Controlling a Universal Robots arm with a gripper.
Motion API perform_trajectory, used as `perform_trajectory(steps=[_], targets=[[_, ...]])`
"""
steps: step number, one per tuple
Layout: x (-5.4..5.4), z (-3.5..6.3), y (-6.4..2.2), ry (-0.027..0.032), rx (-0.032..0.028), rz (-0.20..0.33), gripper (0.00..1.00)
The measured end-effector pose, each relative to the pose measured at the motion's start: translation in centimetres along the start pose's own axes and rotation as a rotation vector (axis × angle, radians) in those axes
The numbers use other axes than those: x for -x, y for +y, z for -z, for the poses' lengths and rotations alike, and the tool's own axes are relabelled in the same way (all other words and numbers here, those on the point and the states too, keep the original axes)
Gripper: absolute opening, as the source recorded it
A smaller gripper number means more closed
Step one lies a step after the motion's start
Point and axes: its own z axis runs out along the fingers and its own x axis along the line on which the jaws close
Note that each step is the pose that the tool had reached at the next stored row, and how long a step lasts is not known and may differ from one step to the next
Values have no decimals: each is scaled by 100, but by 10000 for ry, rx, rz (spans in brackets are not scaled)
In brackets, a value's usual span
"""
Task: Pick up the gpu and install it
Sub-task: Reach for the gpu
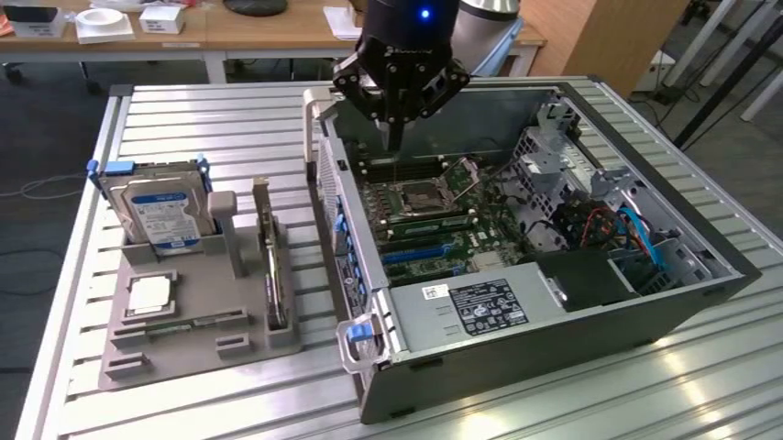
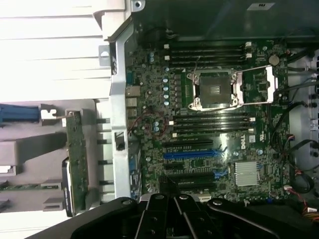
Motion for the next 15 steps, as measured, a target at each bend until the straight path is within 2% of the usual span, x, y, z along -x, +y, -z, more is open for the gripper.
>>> perform_trajectory(steps=[2, 6, 15], targets=[[-56, 2, -48, 2, -1, 0, 10], [-186, -1, -86, 42, -3, 0, 10], [-588, -28, -193, 53, -5, -2, 10]])
